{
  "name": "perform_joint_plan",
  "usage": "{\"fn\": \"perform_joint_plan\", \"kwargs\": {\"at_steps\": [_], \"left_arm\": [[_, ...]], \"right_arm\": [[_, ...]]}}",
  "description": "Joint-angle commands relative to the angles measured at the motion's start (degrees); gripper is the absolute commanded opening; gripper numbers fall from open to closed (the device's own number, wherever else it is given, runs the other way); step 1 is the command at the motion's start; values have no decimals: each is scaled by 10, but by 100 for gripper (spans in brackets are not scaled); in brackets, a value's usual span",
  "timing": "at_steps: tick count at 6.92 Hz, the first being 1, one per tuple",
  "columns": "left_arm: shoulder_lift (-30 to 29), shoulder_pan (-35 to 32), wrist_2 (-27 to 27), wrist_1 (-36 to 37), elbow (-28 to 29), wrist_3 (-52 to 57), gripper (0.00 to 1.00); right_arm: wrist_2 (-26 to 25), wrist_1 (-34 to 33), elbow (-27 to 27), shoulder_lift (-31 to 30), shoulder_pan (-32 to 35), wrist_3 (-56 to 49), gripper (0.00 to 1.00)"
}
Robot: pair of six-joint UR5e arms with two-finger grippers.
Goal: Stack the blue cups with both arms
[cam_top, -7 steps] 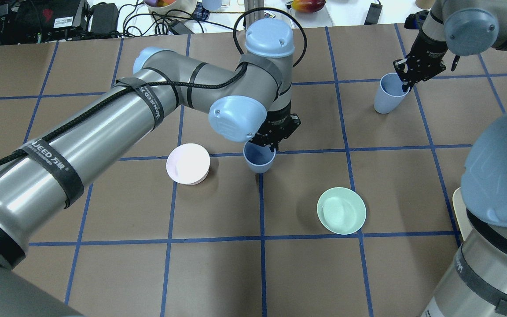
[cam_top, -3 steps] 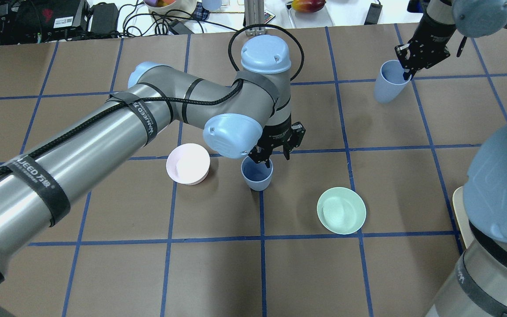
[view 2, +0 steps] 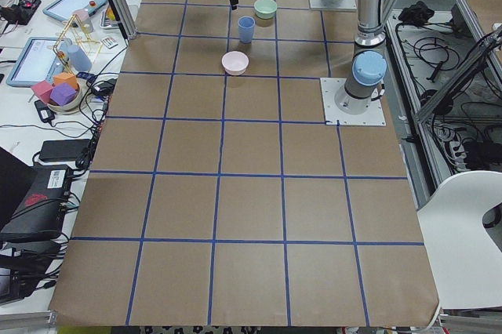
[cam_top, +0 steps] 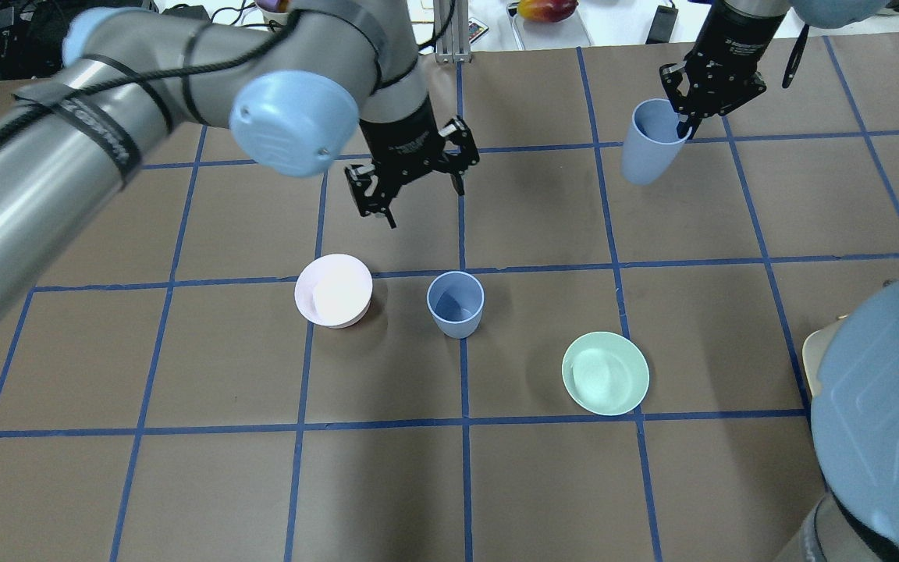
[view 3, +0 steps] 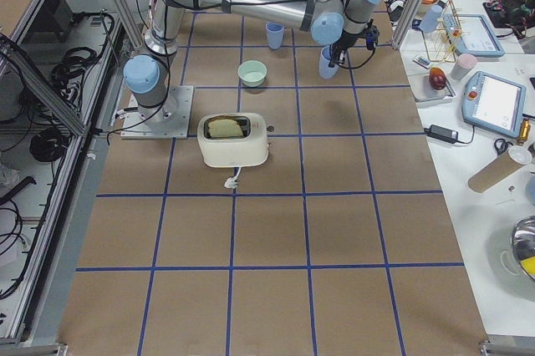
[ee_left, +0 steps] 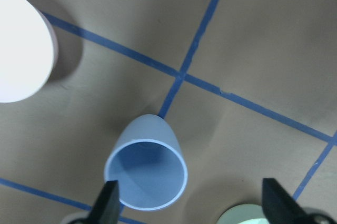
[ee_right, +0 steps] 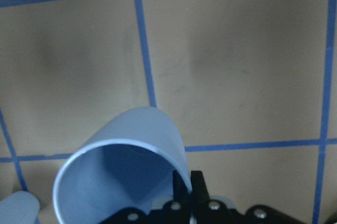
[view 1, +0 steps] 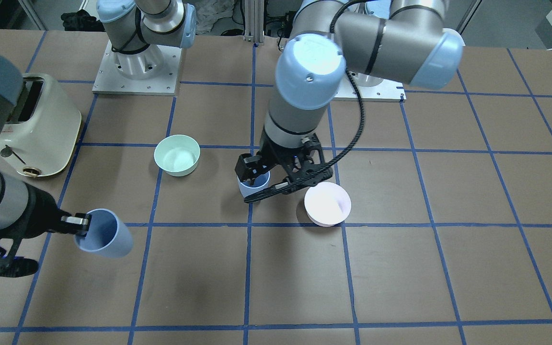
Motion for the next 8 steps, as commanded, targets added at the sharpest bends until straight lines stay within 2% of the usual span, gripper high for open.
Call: {"fn": "perform_joint_plan", "kwargs": {"at_steps": [1,2,3,4,5,6,8], "left_arm": [[88,64,21,-83,22,160,100],[128,67,23,-91,10,162,100],[159,68,47,-84,-40,163,100],[184,68,98,5,-114,175,100],[193,75,102,150,-177,200,100],[200,75,103,162,-187,245,100],[188,86,97,-12,-111,286,100]], "right_arm": [[45,60,2,-15,71,108,0],[46,60,2,-14,122,170,0],[46,62,3,-15,162,210,0],[46,64,4,-15,192,243,0],[44,65,5,-15,216,277,0],[44,75,7,-22,224,282,0],[45,92,29,-25,230,287,0]]}}
